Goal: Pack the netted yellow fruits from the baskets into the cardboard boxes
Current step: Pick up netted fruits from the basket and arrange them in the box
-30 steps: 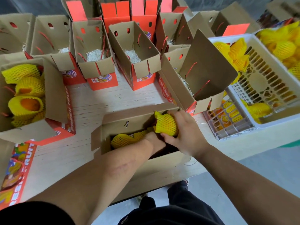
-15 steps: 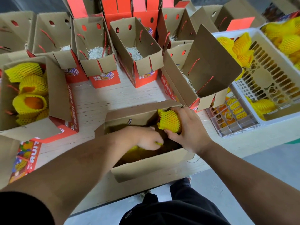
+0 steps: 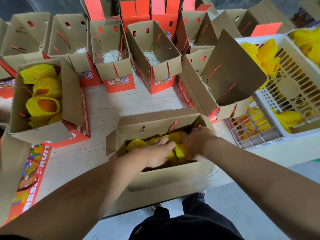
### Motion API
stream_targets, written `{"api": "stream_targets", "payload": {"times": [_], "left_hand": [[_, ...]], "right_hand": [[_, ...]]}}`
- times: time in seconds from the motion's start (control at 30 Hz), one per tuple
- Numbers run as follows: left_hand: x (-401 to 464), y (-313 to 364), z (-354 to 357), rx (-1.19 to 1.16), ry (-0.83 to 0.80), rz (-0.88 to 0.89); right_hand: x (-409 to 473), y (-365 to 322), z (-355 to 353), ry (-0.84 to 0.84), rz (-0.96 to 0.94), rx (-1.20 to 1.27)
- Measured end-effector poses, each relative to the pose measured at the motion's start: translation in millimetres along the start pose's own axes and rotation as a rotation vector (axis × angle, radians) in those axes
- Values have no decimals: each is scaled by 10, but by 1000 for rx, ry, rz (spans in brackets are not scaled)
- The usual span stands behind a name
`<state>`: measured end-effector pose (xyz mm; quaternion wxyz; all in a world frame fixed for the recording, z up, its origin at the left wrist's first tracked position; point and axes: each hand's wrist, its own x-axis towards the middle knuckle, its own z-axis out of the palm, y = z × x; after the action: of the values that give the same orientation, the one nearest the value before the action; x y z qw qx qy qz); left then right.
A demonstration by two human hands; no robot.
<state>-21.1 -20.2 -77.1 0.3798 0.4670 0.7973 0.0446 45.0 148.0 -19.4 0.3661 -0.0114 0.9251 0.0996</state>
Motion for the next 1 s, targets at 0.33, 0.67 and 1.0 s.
{"api": "stream_targets", "payload": {"times": [0.33, 0.67, 1.0], "left_hand": [[249, 272, 22, 141, -11, -386], [59, 974, -529, -369, 451, -224], [1718, 2922, -864, -732, 809, 177]], "right_hand": [[363, -243, 224, -211, 44, 296], [-458, 330, -23, 456, 24, 542], [-1141, 2498, 809, 944, 108, 1088]]}}
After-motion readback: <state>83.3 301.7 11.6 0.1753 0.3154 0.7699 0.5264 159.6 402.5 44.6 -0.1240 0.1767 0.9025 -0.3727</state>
